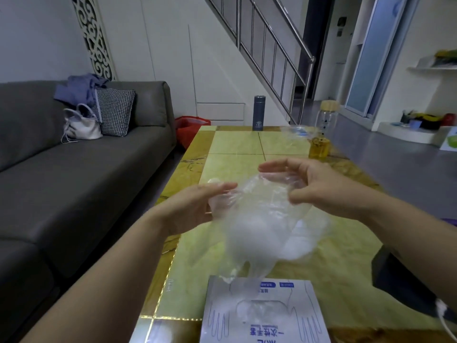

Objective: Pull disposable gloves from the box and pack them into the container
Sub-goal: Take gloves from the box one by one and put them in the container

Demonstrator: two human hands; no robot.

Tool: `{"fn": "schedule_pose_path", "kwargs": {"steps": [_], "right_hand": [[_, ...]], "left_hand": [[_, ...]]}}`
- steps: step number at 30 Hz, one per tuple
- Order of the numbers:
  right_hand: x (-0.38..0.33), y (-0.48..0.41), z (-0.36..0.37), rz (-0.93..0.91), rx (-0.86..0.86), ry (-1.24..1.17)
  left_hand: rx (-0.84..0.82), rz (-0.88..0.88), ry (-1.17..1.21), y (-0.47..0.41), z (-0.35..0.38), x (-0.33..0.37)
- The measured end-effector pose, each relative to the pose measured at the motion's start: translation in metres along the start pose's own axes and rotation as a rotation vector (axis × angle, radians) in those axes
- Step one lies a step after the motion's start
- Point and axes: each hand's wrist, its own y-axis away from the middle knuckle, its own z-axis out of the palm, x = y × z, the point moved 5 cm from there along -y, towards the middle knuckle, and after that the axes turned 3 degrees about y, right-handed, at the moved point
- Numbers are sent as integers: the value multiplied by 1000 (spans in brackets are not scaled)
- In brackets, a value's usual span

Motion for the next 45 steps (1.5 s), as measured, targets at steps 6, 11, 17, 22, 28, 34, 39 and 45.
{"fn": "schedule_pose_path", "kwargs": {"steps": [6,11,17,22,28,34,39,45], "right_hand": [[24,-6,-20,58,191,-23],[62,-13,-29,233,414,-305],[77,-23,-24,423,231,-527],[94,-32,-30,460,196,411],[110,-43,-14,486,85,786],[114,-45,-3,479,-79,1199],[97,-61,2,259,11,1179],[170,-69,20,652,-595,1102]], "left_hand": [[197,232,-168,-25,9,14],[203,328,-453,-50,15,26],[200,299,-781,-92,16,27],[746,393,-1225,-85,8,42],[-138,62,-1607,-86,64,-15],[-277,-266,-1678,-109,47,-35],[-316,-323,-1694,-123,43,-47],[-381,-424,-1832,-139,39,-76]]}}
